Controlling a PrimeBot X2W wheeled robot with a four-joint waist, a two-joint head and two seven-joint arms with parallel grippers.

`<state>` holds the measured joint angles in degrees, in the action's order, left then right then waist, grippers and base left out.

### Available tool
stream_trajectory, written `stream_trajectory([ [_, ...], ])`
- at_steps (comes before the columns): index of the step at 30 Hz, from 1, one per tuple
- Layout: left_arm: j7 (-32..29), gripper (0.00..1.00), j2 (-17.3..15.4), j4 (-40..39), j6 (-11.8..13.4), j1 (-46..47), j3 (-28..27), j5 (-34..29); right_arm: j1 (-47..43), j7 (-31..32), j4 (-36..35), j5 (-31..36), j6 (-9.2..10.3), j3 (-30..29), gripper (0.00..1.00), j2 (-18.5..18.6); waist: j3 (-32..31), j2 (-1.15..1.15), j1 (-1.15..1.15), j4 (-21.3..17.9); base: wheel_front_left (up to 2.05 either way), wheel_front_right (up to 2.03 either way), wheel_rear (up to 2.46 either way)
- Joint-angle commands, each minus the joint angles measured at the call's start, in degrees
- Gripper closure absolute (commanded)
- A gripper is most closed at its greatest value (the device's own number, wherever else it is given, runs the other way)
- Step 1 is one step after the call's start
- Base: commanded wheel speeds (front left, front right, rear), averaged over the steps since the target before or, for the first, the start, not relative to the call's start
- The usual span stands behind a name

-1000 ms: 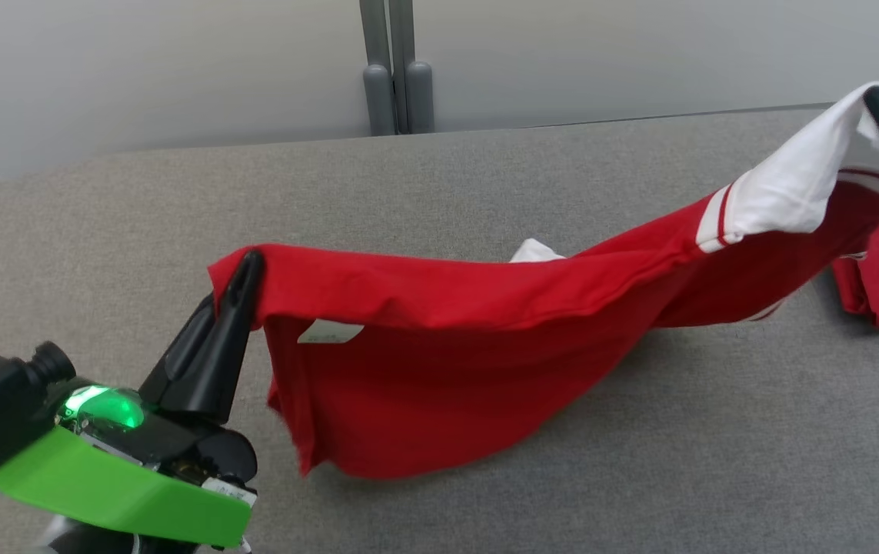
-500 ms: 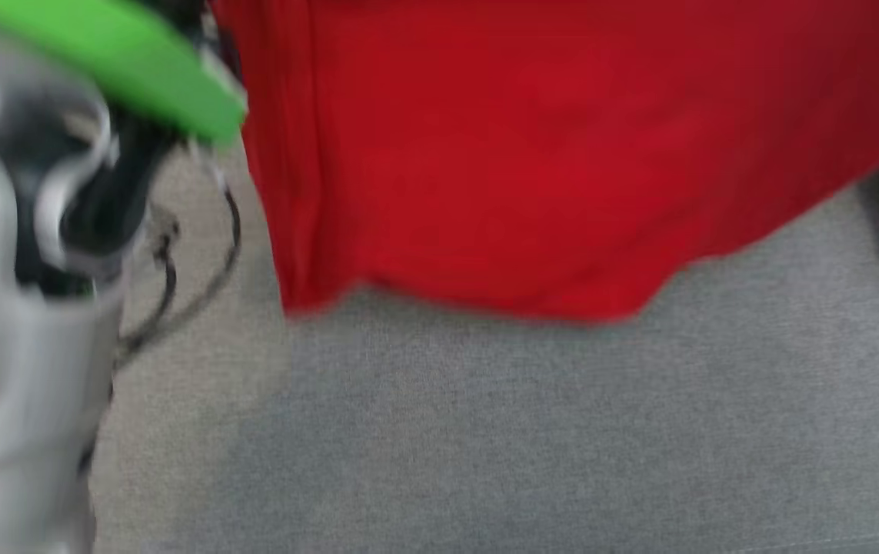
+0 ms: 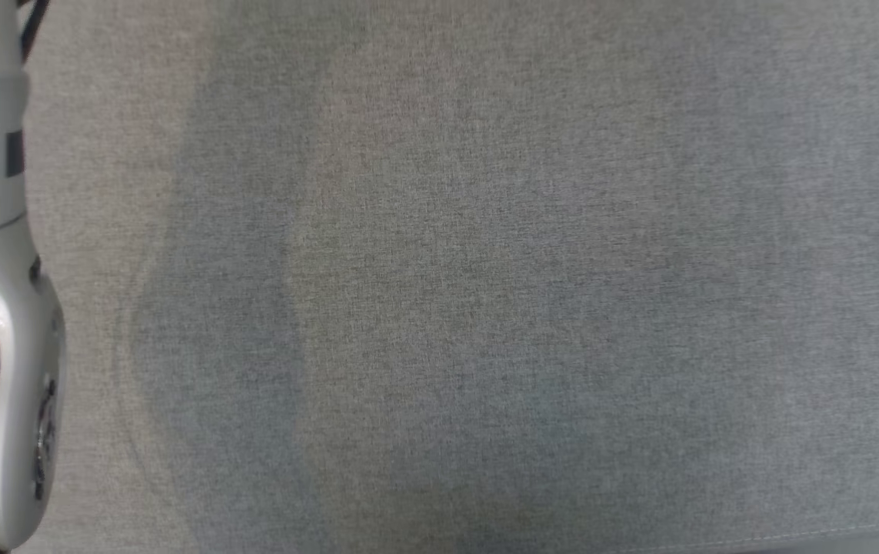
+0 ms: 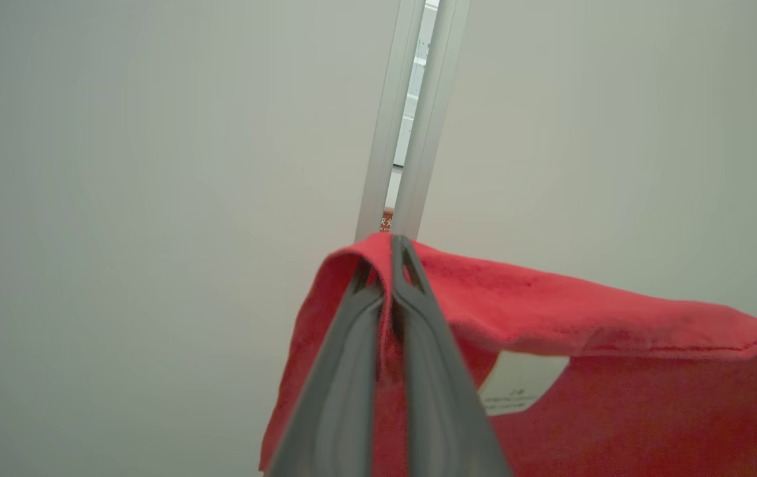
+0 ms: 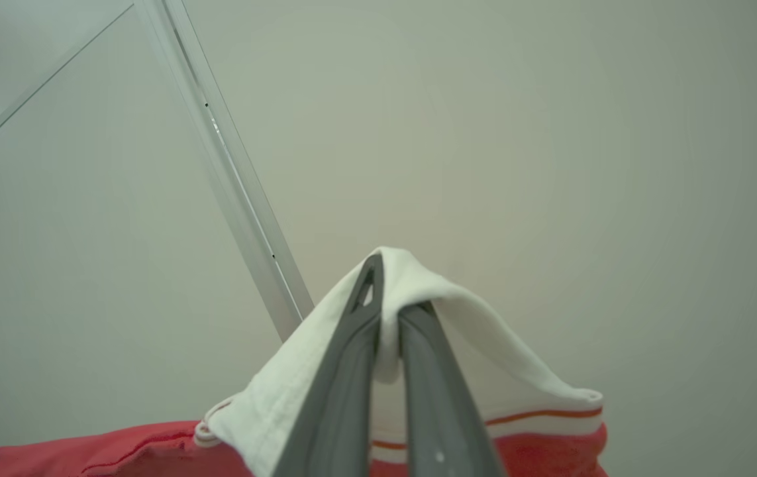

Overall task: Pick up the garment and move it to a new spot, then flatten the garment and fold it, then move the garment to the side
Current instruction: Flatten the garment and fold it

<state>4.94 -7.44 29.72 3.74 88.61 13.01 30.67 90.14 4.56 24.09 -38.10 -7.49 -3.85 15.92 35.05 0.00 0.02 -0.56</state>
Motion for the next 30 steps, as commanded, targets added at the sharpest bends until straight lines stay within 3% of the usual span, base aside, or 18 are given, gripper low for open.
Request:
stream_trajectory([
  [1, 2.2, 1.00, 0.5, 2.0, -1.0, 0.1, 0.3, -0.7, -1.3, -0.3, 0.7, -0.8, 0.00, 1.9, 1.00, 0.1, 4.2, 0.00, -0.02, 0.3, 0.00, 0.00, 0.00],
  [8, 7.9, 1.00, 1.5, 11.8, -7.1, -11.6, 2.7, 0.9, -20.5, -4.2, -5.6, -10.1, 0.00, 12.4, 1.00, 2.7, 1.6, 0.00, -0.02, 0.9, 0.00, 0.00, 0.00],
  [14, 8.6, 1.00, 0.8, 11.3, -10.3, -27.3, 4.2, 4.3, -43.0, -7.7, -15.2, -19.2, 0.00, 15.1, 1.00, 6.4, -3.7, 0.00, -0.02, 2.0, 0.00, 0.00, 0.00],
  [22, 6.4, 1.00, -2.7, 0.4, -10.7, -50.3, 4.4, 9.6, -66.1, -8.1, -20.6, -24.1, 0.00, 16.4, 1.00, 9.4, -15.2, 0.00, -0.02, 2.1, 0.00, 0.00, 0.00],
  [30, 1.6, 1.00, -3.5, -16.1, -6.2, -76.4, 4.3, 15.0, -84.2, -8.2, -20.4, -24.5, 0.00, 17.2, 1.00, 9.1, -22.6, 0.00, -0.02, 2.0, 0.00, 0.00, 0.00],
])
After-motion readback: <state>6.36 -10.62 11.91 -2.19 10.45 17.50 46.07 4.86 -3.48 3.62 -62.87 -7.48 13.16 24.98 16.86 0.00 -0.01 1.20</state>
